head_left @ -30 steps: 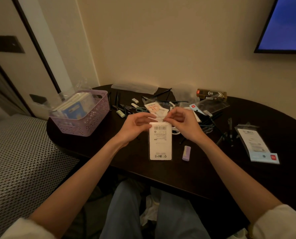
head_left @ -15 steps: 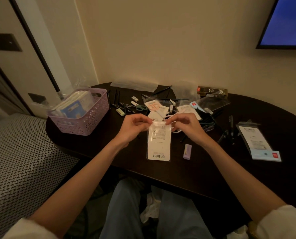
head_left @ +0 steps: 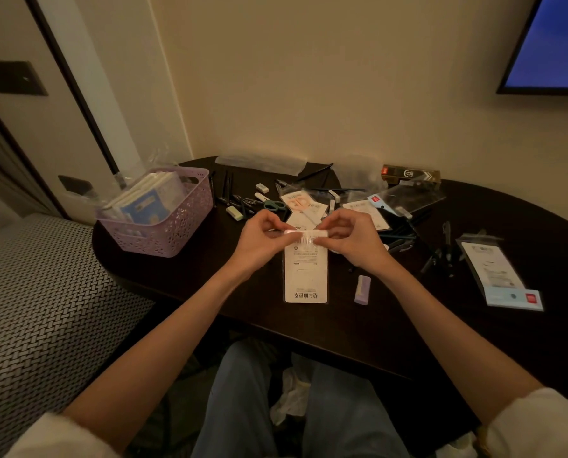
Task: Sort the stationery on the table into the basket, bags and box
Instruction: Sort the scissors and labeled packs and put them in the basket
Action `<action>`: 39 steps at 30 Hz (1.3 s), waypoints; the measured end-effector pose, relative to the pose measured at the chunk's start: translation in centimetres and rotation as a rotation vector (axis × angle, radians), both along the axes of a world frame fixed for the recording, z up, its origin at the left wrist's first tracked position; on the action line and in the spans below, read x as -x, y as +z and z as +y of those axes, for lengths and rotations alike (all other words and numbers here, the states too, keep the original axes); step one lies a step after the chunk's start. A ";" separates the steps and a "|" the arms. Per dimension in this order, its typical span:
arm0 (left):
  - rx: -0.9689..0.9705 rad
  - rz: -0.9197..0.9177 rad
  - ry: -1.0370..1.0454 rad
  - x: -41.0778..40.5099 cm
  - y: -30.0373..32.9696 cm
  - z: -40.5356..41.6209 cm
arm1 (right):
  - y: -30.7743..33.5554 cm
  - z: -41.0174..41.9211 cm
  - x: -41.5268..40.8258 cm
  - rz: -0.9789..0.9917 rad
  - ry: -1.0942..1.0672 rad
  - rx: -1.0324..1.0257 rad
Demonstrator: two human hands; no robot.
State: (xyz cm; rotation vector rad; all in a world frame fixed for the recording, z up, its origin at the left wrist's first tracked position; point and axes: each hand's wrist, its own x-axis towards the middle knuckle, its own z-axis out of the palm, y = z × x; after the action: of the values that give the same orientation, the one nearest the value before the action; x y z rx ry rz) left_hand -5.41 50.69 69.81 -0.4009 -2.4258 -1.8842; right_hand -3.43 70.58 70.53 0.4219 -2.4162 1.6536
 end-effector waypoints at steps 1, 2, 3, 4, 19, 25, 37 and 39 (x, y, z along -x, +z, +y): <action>0.032 -0.014 0.015 0.0 -0.1 0.1 | 0.1 -0.1 0.0 0.001 -0.004 0.014; 0.058 -0.034 0.019 0.0 0.0 0.1 | 0.2 -0.1 0.0 -0.001 -0.008 0.027; 0.074 -0.057 0.012 -0.2 0.2 0.1 | 0.3 -0.2 -0.1 -0.005 -0.011 0.041; 0.076 -0.079 -0.008 -0.3 0.3 0.1 | 0.4 -0.2 -0.1 -0.011 -0.012 0.055; -0.045 -0.087 0.075 -0.3 2.5 -3.2 | 2.3 -3.2 2.5 -0.015 0.080 -0.120; -0.221 -0.114 0.136 1.1 4.2 -6.0 | 4.5 -6.1 5.1 -0.024 0.119 0.057; -0.490 -0.430 -0.212 4.2 6.3 -10.5 | 7.2 -11.4 11.1 -0.158 0.339 0.318; -0.488 -0.424 -0.188 5.2 6.6 -11.3 | 7.6 -12.0 12.2 -0.149 0.343 0.305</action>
State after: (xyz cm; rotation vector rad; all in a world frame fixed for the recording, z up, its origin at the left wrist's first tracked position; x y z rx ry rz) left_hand -10.64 39.41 76.38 -0.2200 -2.0677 -2.7879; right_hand -15.59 58.57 78.09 0.7152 -2.2254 2.2283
